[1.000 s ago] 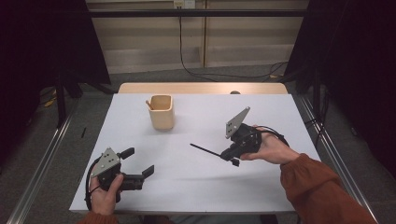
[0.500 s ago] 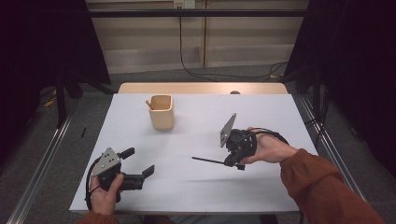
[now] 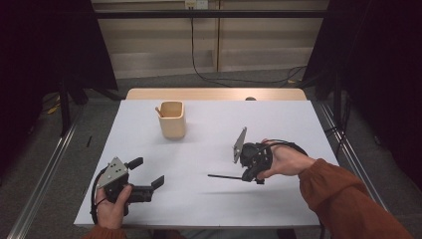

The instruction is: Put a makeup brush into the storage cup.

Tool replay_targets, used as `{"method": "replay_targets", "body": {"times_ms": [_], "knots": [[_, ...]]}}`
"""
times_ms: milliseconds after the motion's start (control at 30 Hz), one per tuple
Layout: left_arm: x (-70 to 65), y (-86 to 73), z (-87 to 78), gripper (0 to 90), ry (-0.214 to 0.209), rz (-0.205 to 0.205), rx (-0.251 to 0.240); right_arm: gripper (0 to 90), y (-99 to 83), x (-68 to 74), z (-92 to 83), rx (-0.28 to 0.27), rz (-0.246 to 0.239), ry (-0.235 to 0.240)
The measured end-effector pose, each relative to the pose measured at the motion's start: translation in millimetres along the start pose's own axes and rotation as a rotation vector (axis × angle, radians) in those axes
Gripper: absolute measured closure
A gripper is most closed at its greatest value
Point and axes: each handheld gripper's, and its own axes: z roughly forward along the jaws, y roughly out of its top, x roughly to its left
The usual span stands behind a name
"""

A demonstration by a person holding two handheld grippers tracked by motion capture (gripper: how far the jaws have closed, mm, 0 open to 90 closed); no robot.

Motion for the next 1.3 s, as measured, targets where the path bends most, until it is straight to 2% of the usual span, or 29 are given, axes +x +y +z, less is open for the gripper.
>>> {"method": "replay_targets", "body": {"times_ms": [67,133,267,367,433,600,733,800,900,967,1067,1300], "knots": [[-0.2,1.6,-2.2,1.9,-0.002,-0.001,-0.01,86.1,-0.7,-0.5,0.1,-0.009,0.004,0.0],[-0.9,4.0,-4.7,1.9,-0.003,-0.018,-0.037,86.1,-2.0,-1.4,0.0,-0.026,0.001,0.0],[-1.3,12.9,-10.4,2.0,0.004,-0.009,-0.07,86.1,-5.9,-2.9,-0.3,-0.043,0.012,0.0],[-3.2,20.2,-14.5,1.9,-0.013,0.007,-0.093,86.1,-8.5,-3.8,1.0,-0.055,0.016,0.003],[-3.7,23.4,-15.8,1.9,-0.029,-0.002,-0.105,86.1,-8.7,-3.3,1.8,-0.047,0.02,0.004],[-3.6,32.6,-20.5,1.7,-0.031,0.021,-0.13,86.1,-7.0,-2.7,2.2,-0.048,0.013,0.012],[-3.9,39.7,-20.7,1.1,-0.07,0.038,-0.156,86.1,-6.3,-3.0,2.9,-0.05,0.015,0.018],[-4.1,41.8,-17.3,1.1,-0.076,0.041,-0.159,86.1,-5.9,-4.1,2.9,-0.059,0.01,0.017],[-5.1,44.7,-10.4,1.1,-0.111,0.041,-0.147,86.1,-4.8,-3.4,4.1,-0.055,0.007,0.023],[-6.7,47.4,-5.2,1.2,-0.147,0.057,-0.138,86.1,-4.2,-3.2,4.2,-0.055,0.009,0.023],[-10.7,52.5,2.5,1.2,-0.169,0.085,-0.115,86.1,-3.8,-3.4,3.4,-0.057,0.003,0.025],[-19.3,60.0,21.5,1.2,-0.217,0.104,-0.095,86.1,-3.7,-3.2,2.6,-0.061,0.002,0.025]]}}
